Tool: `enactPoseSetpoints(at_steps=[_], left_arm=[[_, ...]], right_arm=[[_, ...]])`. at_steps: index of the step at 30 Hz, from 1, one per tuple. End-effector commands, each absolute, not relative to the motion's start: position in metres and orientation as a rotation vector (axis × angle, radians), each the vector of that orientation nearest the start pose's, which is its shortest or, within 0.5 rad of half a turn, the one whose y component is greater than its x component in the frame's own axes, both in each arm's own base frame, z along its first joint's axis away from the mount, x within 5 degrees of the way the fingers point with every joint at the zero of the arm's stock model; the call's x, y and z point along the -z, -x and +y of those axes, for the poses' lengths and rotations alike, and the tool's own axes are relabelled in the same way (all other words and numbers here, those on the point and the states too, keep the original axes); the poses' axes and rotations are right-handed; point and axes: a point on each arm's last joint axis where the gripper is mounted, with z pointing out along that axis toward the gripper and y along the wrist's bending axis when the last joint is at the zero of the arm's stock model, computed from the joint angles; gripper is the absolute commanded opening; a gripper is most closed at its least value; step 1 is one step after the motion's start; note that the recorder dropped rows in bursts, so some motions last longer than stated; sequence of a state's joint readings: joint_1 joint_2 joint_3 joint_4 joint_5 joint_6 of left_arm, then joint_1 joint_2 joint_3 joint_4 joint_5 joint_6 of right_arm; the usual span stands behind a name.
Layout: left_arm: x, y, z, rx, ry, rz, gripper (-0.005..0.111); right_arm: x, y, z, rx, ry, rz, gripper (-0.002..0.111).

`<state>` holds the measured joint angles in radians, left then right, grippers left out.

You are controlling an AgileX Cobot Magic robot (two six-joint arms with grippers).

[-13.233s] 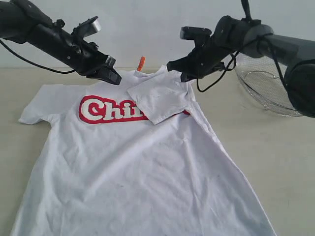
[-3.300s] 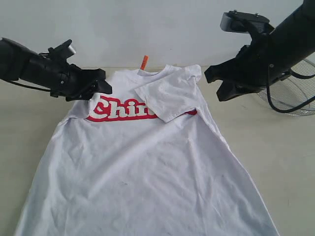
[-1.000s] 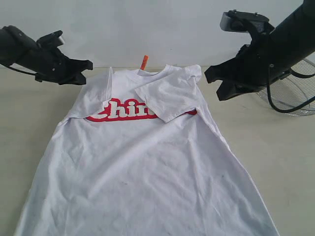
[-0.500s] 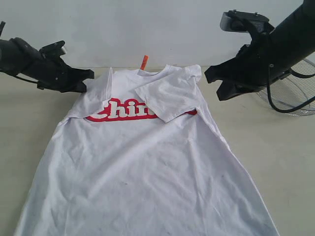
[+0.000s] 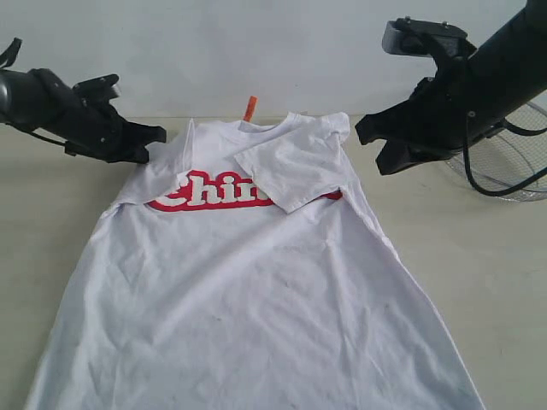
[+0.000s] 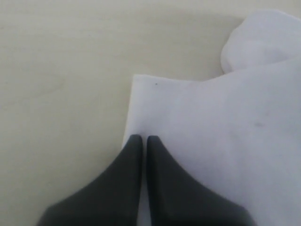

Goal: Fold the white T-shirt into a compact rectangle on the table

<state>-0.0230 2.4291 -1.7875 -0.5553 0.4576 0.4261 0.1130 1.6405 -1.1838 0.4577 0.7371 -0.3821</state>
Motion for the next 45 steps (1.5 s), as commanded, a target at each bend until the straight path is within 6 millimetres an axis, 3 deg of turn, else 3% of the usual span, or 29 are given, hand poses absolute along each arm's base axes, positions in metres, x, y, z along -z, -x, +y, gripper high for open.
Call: enactPoseSetpoints(at_steps=[1,7,13,17,20,23,26,29,34,37,40,43,45], left_arm=[[-0.079,-0.511,-0.027,0.262,-0.038,2.574,0.005],[-0.086,-0.512,-0.012,0.256,0.028,2.561,0.005],[-0.107,-0.513,0.003,0.252,0.069,2.523,0.005],[-0.126,-0.51,0.0,0.287,0.063,2.519,0.005],[-0.159,-0.495,-0.01,0.402,-0.015,2.597,0.005],[-0.17,-0.486,-0.019,0.426,-0.058,2.608,0.005],[-0.166,-0.481,-0.026,0.46,-0.075,2.659,0.005],[-0.148,-0.476,-0.033,0.459,-0.104,2.718,0.005],[-0.115,-0.476,-0.032,0.433,-0.093,2.78,0.005],[-0.107,-0.475,-0.028,0.372,-0.103,2.816,0.005],[-0.124,-0.47,-0.029,0.387,-0.134,2.835,0.005],[-0.161,-0.464,-0.03,0.396,-0.16,2.802,0.005],[-0.169,-0.461,-0.031,0.403,-0.174,2.807,0.005]], right_arm=[[-0.26,-0.336,0.065,-0.424,0.297,2.581,0.0],[-0.26,-0.336,0.065,-0.424,0.297,2.581,0.0],[-0.26,-0.336,0.064,-0.419,0.296,2.573,0.0],[-0.26,-0.337,0.064,-0.416,0.293,2.567,0.0],[-0.26,-0.337,0.064,-0.417,0.293,2.568,0.0],[-0.26,-0.337,0.064,-0.416,0.296,2.568,0.0],[-0.26,-0.337,0.064,-0.419,0.296,2.572,0.0],[-0.26,-0.336,0.065,-0.424,0.293,2.573,0.0],[-0.26,-0.335,0.066,-0.442,0.296,2.59,0.0],[-0.26,-0.335,0.066,-0.446,0.293,2.589,0.0],[-0.26,-0.335,0.066,-0.445,0.292,2.586,0.0],[-0.26,-0.335,0.066,-0.445,0.292,2.586,0.0],[-0.26,-0.335,0.066,-0.445,0.295,2.586,0.0]])
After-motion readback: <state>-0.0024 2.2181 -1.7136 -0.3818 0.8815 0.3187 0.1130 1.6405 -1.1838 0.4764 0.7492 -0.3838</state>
